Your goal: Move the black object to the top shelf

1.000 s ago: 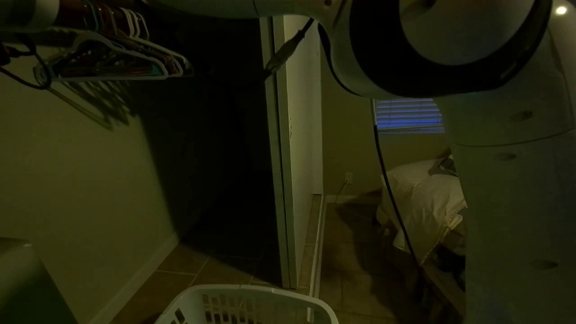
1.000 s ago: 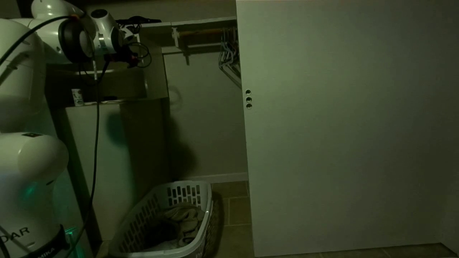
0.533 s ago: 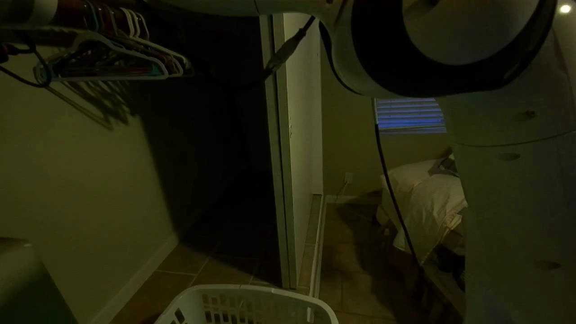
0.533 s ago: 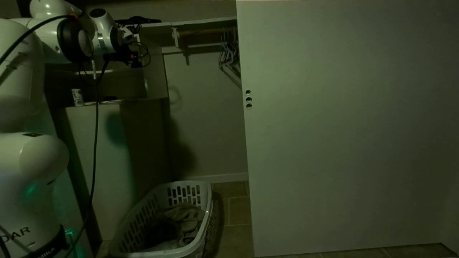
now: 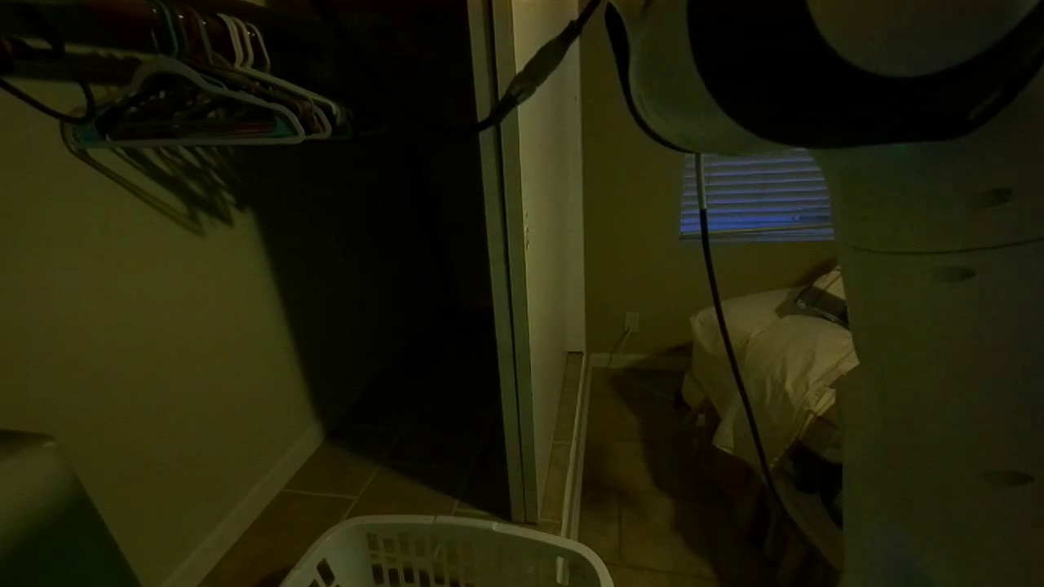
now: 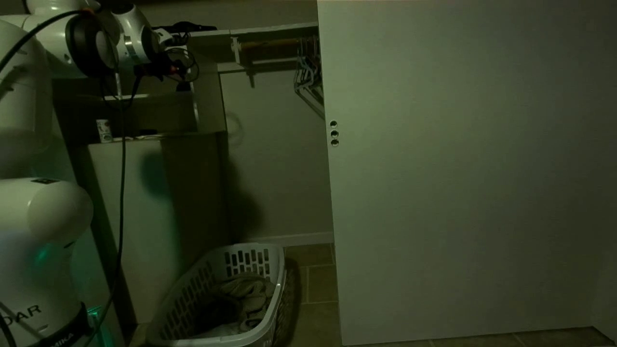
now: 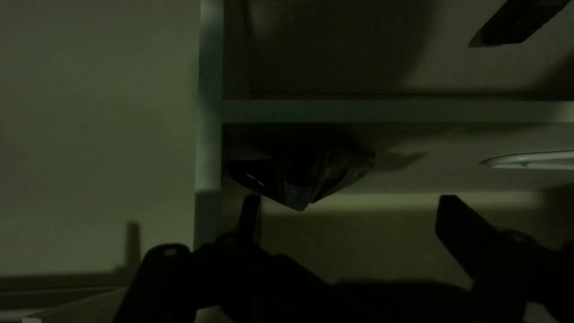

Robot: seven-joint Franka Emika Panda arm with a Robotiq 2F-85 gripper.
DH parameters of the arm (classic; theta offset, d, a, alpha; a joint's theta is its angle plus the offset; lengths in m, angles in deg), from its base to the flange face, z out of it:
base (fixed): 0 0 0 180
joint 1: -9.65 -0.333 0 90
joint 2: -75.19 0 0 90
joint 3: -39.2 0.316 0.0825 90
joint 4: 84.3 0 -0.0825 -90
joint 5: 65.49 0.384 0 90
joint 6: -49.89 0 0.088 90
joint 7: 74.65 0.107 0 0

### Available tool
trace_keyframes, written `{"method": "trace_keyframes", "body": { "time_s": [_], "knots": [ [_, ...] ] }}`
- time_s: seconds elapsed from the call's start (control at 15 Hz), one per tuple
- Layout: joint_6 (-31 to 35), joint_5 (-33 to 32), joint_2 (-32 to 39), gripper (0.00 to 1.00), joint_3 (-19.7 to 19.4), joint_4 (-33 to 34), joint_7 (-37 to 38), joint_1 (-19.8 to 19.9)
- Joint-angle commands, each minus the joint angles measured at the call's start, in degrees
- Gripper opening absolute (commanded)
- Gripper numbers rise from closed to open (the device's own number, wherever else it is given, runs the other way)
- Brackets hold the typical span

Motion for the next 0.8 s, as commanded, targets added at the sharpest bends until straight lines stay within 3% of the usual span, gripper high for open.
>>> {"method": "trace_keyframes", "body": {
  "time_s": [0.0, 0.4, 0.67, 0.73],
  "knots": [
    [-1.90, -1.52, -6.31, 1.00, -0.62, -7.04, 1.94, -0.37],
    [-0.37, -1.69, -15.66, 1.00, -0.52, -19.34, 1.79, 0.10],
    [6.44, -5.08, -23.47, 1.00, -1.35, -30.05, 5.27, 0.81],
    [8.14, -6.00, -25.35, 1.00, 2.06, -32.38, 6.55, 4.68]
  ]
}}
